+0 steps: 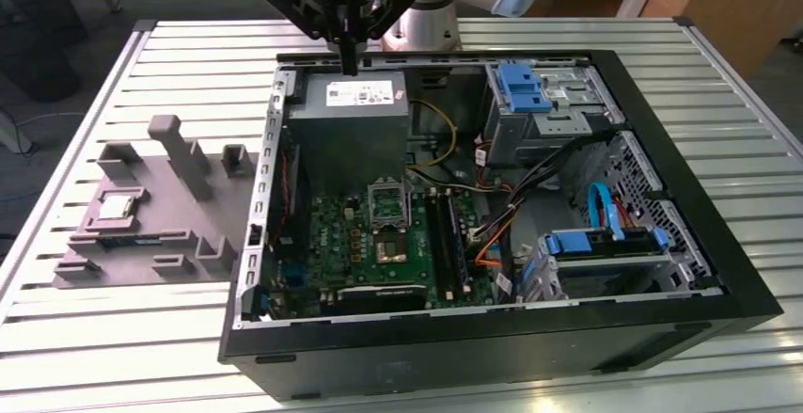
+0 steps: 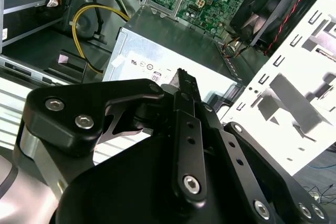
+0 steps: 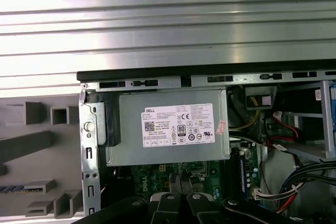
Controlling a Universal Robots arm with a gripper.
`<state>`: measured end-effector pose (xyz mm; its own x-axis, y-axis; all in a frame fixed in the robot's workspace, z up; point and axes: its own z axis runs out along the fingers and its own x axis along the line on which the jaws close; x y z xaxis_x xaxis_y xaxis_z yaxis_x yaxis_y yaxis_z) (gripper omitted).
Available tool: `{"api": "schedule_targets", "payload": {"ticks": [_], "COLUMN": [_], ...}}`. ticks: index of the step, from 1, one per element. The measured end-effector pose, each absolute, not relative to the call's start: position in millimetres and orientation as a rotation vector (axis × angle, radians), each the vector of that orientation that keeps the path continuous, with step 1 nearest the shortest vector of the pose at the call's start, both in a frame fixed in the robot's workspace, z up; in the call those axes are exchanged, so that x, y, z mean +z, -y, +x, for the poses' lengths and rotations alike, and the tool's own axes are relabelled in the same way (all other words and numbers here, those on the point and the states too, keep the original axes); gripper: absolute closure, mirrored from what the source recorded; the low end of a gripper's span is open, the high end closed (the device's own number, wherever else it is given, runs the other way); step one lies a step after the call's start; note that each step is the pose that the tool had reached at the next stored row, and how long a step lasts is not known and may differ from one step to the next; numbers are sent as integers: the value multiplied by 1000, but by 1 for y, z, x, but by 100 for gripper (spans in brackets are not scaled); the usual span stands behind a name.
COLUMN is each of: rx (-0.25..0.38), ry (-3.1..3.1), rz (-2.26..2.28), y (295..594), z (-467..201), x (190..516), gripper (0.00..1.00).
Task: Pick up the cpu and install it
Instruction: 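Reach for the cpu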
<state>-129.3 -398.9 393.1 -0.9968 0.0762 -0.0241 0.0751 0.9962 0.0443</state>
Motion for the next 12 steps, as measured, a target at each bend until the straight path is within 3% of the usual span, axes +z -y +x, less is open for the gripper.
{"api": "schedule_targets", "payload": {"ticks": [12], "rx": [67], "ry": [-3121], "rz": [119], "y": [399], "z": [-134], "x": [390], "gripper": [89]}}
